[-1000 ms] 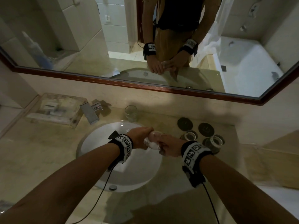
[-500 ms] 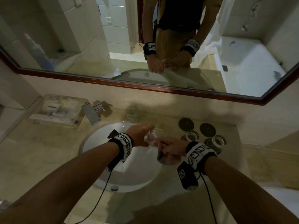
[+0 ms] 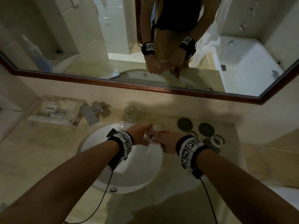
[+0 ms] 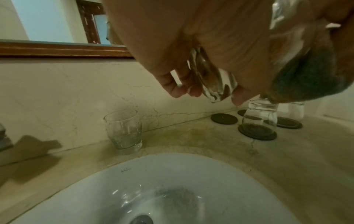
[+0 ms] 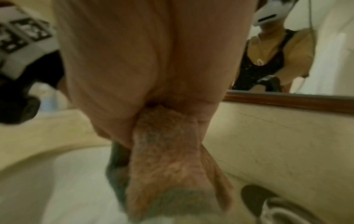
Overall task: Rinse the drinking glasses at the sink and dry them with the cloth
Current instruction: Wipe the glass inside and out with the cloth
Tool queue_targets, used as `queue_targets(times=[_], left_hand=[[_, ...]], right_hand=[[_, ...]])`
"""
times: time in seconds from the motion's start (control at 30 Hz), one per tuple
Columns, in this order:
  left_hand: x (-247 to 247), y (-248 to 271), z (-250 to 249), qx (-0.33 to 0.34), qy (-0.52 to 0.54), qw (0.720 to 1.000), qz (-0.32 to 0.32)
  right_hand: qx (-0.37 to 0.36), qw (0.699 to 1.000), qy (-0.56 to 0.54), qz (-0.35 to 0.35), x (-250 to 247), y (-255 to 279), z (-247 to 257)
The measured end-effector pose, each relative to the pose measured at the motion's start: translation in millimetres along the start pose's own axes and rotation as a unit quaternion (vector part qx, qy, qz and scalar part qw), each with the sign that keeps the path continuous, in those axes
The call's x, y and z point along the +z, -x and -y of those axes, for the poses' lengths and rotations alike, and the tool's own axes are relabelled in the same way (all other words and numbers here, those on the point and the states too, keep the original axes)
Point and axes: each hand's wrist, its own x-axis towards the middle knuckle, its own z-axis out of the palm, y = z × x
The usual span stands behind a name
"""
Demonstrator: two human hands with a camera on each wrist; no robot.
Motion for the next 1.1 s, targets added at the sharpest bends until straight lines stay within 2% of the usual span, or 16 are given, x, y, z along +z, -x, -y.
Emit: queue_targets(times=[0.07,0.17,0.33,0.37,0.43,0.53,0.57,0.63,0.73,0.77,0.8,0.83,0.9,1.0,1.07,1.1], left_hand=[[2.4,0.2,1.3,-0.002,-0.004,1.000,0.001],[9.3,2.1,-1.6,-0.003,-0.007,1.000,0.013],[10.4,3.4,-3.8,-0.003,0.059,0.998,0.015],[8.5,3.1,-4.2,-0.004,0.070,0.997,0.018],[4.3,2.2,-4.7,-0.012,0.082,0.996,0.036],[-3.0,1.3,-7.2,-0.025,0.100,0.991,0.089],[-5.7,1.0,-8.8,-0.027,0.102,0.988,0.110],[-10.4,-1.2,-10.2,-0.024,0.104,0.982,0.156],[-19.0,-2.6,-12.5,-0.032,0.106,0.963,0.247],[-21.4,-3.1,-13.2,-0.036,0.099,0.958,0.266],[-23.6,-3.3,-14.2,-0.038,0.090,0.957,0.272],[-25.7,-3.6,-15.0,-0.032,0.087,0.959,0.266],[-29.2,-5.1,-14.9,-0.025,0.081,0.967,0.238],[-32.8,-5.3,-11.6,-0.020,0.050,0.977,0.207],[-30.8,-3.4,-9.3,-0.022,0.023,0.980,0.194],[-28.5,-2.4,-8.7,-0.020,0.016,0.983,0.181]], right_hand=[[0.003,0.999,-0.028,0.028,0.4,-2.9,-3.1],[-0.004,0.998,0.044,0.049,0.0,0.6,-10.9],[-0.106,0.976,0.178,0.064,-8.1,3.9,-6.0],[-0.074,0.973,0.206,0.079,-9.6,4.2,-3.5],[-0.052,0.956,0.284,0.056,-12.0,6.1,-4.0],[-0.063,0.929,0.359,0.063,-18.0,8.9,-8.5],[-0.065,0.930,0.357,0.060,-24.9,15.2,-5.9],[-0.096,0.913,0.396,0.008,-33.1,19.6,-9.5],[-0.147,0.902,0.405,-0.026,-29.6,21.6,-12.5],[-0.144,0.900,0.411,-0.019,-28.7,22.0,-14.8],[-0.132,0.913,0.387,-0.004,-27.8,23.8,-16.2],[-0.133,0.935,0.328,-0.021,-26.6,23.2,-20.5],[-0.089,0.975,0.203,0.002,-20.5,24.3,-20.4],[-0.066,0.993,0.091,-0.037,4.6,25.3,-15.9],[-0.039,0.996,-0.083,-0.008,12.3,27.6,-7.6],[-0.021,0.985,-0.169,0.026,12.3,28.3,-4.0]])
